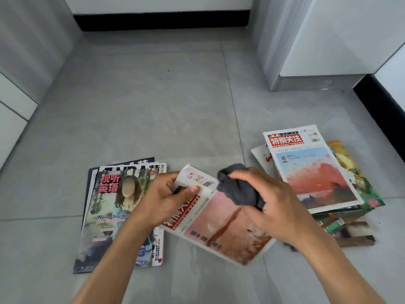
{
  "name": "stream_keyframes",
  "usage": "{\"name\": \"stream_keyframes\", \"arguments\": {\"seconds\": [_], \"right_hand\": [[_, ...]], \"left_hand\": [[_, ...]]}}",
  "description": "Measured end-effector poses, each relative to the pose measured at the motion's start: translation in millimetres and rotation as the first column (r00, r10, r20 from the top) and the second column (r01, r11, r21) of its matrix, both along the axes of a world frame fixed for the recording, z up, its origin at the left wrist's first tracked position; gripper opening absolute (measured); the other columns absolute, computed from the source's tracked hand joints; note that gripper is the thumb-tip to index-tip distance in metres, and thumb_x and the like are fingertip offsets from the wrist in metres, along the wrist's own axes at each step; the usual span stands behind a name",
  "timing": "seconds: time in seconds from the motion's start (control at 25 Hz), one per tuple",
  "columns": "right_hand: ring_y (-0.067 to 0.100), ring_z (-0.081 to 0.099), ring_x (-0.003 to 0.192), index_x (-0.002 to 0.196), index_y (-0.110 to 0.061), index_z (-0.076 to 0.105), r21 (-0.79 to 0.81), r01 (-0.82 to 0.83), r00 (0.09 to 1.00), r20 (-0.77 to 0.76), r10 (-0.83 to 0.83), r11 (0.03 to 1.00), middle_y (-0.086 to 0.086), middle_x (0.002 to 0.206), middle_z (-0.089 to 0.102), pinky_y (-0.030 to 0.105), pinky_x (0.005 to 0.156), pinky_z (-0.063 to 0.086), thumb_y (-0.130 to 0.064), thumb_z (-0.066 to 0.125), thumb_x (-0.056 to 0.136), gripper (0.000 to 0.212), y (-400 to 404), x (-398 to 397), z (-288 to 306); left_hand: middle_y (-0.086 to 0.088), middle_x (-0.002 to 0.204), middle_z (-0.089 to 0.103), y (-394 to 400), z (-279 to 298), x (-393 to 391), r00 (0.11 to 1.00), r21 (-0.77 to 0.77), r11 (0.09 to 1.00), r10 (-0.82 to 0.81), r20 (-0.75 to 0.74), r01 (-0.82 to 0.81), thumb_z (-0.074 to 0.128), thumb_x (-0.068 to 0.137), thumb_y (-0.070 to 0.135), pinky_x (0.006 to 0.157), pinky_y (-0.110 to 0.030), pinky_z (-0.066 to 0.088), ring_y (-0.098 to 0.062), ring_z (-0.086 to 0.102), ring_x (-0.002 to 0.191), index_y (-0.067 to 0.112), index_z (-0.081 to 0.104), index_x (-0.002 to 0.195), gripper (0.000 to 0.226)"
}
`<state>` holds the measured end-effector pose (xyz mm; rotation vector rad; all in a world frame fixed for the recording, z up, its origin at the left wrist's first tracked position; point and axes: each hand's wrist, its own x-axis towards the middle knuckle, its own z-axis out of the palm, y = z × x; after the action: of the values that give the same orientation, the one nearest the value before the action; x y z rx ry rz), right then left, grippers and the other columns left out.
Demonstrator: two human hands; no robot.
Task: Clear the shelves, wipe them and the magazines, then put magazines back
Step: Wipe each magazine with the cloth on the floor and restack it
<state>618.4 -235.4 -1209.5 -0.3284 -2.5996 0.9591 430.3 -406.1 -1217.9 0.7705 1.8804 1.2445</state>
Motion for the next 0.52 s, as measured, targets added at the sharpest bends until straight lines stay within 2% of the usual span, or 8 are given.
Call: {"name": "stream_keyframes", "arguments": {"seconds": [0.08,0.2,0.28,0.36,0.44,0.48,0.52], "right_hand": [[0.012,0.064,0.103,0.127,-0.03,0.055,0.011,-0.018,1.0,-0.013,0.019,1.0,-0.016,0.122,0.06,0.027,0.078,0.053,-0.019,0.057,0.077,0.051,-2.1,-7.5,4.1],[0.009,0.065,0.106,0.127,-0.033,0.054,-0.032,0.042,0.998,0.041,-0.041,0.999,-0.017,0.123,0.061,0.032,0.08,0.055,-0.008,0.071,0.075,0.06,12.8,17.2,-8.8],[-0.001,0.064,0.103,0.122,-0.038,0.055,-0.056,0.104,0.993,0.053,-0.101,0.993,-0.023,0.12,0.062,0.021,0.079,0.053,-0.008,0.075,0.073,0.061,14.4,36.5,-19.7],[-0.004,0.065,0.098,0.117,-0.04,0.059,-0.137,0.155,0.986,0.076,-0.146,0.978,-0.026,0.113,0.066,0.013,0.077,0.051,-0.008,0.074,0.073,0.056,12.0,37.4,-24.9],[0.0,0.068,0.084,0.106,-0.037,0.066,-0.338,0.299,0.954,0.138,-0.267,0.892,-0.02,0.094,0.072,0.018,0.068,0.053,0.001,0.074,0.075,0.049,9.2,26.8,-25.3],[0.003,0.068,0.073,0.101,-0.032,0.068,-0.451,0.395,0.918,0.169,-0.358,0.8,-0.014,0.083,0.073,0.02,0.061,0.052,0.007,0.071,0.076,0.047,8.5,20.3,-25.9],[0.008,0.066,0.062,0.097,-0.025,0.069,-0.562,0.472,0.874,0.201,-0.442,0.679,-0.008,0.073,0.072,0.022,0.053,0.051,0.012,0.067,0.077,0.043,8.6,13.2,-25.6]], "left_hand": [[-0.005,0.076,0.076,1.1,1.9,0.3,0.999,0.02,0.999,0.044,0.017,-0.044,0.068,0.08,0.022,0.061,-0.034,0.061,-0.022,0.074,0.068,0.014,0.068,0.081,0.008],[-0.009,0.078,0.076,-8.4,6.6,-22.1,0.979,0.0,0.981,0.195,0.053,-0.195,0.069,0.075,0.026,0.061,-0.036,0.062,-0.027,0.074,0.07,0.009,0.069,0.085,0.02],[-0.012,0.081,0.076,-17.1,9.1,-36.9,0.965,-0.032,0.971,0.237,0.112,-0.235,0.07,0.075,0.025,0.062,-0.039,0.062,-0.031,0.074,0.073,0.006,0.069,0.091,0.024],[-0.011,0.082,0.076,-18.5,5.6,-40.1,0.959,-0.09,0.97,0.237,0.153,-0.225,0.071,0.079,0.022,0.064,-0.04,0.061,-0.031,0.075,0.075,0.008,0.068,0.096,0.022],[-0.002,0.082,0.077,-8.5,-6.2,-33.7,0.959,-0.14,0.954,0.277,0.067,-0.266,0.069,0.087,0.019,0.06,-0.032,0.059,-0.021,0.075,0.074,0.016,0.066,0.101,0.015],[0.004,0.088,0.076,-2.8,-11.9,-29.6,0.95,-0.143,0.939,0.307,-0.05,-0.311,0.067,0.09,0.018,0.062,-0.027,0.057,-0.015,0.074,0.079,0.02,0.063,0.108,0.018],[0.011,0.101,0.072,1.0,-17.3,-25.6,0.926,-0.137,0.929,0.312,-0.213,-0.344,0.066,0.091,0.016,0.07,-0.025,0.054,-0.009,0.07,0.091,0.024,0.058,0.117,0.028]]}}
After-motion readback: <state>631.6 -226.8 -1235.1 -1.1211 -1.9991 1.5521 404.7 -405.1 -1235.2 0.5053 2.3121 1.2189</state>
